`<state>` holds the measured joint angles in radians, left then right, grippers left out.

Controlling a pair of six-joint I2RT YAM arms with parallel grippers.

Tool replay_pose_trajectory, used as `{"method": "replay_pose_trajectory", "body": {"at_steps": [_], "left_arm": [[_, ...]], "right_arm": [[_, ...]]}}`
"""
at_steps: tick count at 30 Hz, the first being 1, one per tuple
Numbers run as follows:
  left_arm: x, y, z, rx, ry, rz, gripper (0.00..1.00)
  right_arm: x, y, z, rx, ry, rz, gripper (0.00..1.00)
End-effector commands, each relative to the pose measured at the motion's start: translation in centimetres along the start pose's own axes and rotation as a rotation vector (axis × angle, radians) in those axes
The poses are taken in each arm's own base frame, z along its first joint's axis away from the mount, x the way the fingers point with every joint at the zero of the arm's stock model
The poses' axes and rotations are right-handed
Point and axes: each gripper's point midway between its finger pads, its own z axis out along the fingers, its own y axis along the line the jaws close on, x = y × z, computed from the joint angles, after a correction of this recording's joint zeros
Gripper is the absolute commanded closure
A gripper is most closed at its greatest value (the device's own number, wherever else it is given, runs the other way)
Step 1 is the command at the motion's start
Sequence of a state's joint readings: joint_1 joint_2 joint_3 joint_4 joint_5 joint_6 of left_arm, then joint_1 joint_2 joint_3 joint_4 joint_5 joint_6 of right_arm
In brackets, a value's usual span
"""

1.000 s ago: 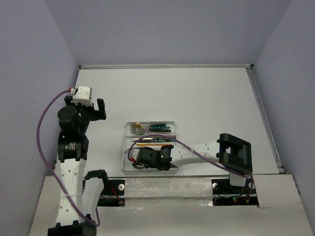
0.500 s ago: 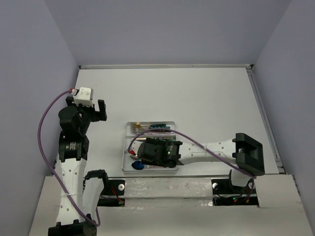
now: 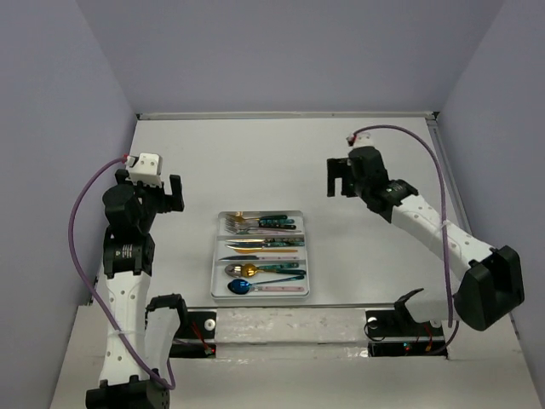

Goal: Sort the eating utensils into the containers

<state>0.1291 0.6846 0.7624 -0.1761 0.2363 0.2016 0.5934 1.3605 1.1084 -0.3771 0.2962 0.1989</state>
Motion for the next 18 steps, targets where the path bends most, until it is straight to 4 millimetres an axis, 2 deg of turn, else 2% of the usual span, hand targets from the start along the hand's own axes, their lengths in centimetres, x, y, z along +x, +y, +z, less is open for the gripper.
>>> {"method": "replay_pose_trajectory", "body": {"at_steps": [1,2,3,4,6,11,18], "left_arm": [[0.1,0.4,0.5,-0.007,-0.016,0.029,0.01],[0.7,0.6,0.8,-0.010,0.002,0.031,0.01],[1.1,0.7,1.0,-0.014,0.014,0.032,0.01],[1.5,0.7,1.2,-0.015,0.026,0.033,0.01],[2.4,0.8,1.7,-0.015,0.056,0.031,0.01],[3.8,0.9,2.2,-0.013,0.094,0.031,0.01],[3.8,1.0,2.1,-0.016,0.088,0.031,0.01]], "right_arm": [[1.7,-5.0,0.0,0.020,-0.059,0.307,0.00],[1.1,-6.8,-0.3,0.061,-0.113,0.368,0.00],[1.5,-8.0,-0.2,0.114,-0.128,0.391,0.00],[2.8,-8.6,0.0,0.150,-0.117,0.404,0.00],[3.3,-9.5,0.2,0.207,-0.129,0.434,0.00],[4.6,-9.0,1.4,0.200,-0.039,0.398,0.00],[4.9,-8.9,1.7,0.183,-0.048,0.381,0.00]]}}
